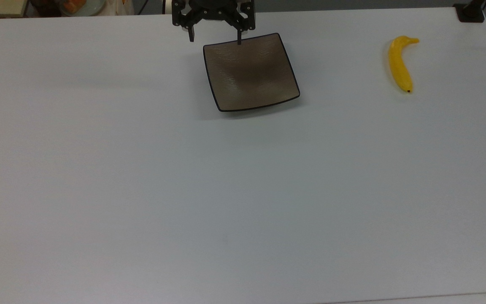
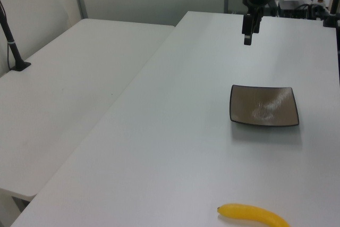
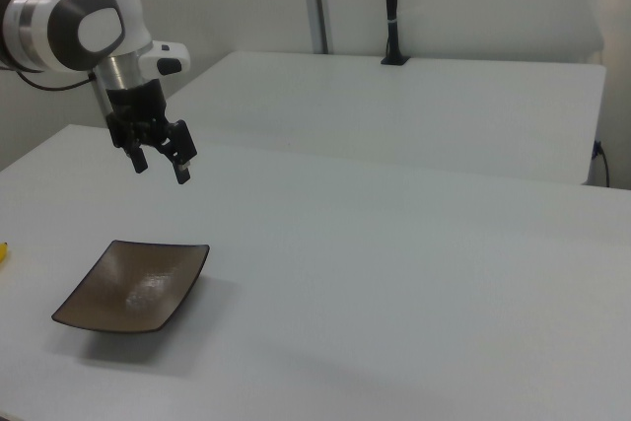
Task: Bananas placed on a ceramic plate
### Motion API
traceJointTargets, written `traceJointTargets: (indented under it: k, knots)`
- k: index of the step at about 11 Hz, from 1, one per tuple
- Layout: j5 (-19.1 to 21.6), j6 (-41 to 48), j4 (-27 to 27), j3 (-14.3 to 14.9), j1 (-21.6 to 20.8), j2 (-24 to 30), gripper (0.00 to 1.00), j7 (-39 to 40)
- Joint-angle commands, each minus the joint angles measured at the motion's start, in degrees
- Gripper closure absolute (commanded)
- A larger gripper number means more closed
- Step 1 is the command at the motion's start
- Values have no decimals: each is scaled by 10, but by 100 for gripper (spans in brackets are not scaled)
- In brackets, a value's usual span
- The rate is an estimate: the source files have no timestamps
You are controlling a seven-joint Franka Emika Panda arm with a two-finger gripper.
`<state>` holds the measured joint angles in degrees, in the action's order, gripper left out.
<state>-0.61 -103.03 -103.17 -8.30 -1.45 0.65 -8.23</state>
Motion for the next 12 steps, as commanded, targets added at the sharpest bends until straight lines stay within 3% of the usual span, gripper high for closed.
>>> traceJointTargets:
  k: [1, 3, 6, 12]
  knots:
    - [11, 5, -6, -2, 0, 5, 0, 9]
    - [12, 5, -7, -2, 0, 5, 0, 9]
    - [11, 8, -7, 28, -23, 5, 0, 15]
    - [11, 13, -10, 35, -36, 2, 0, 35]
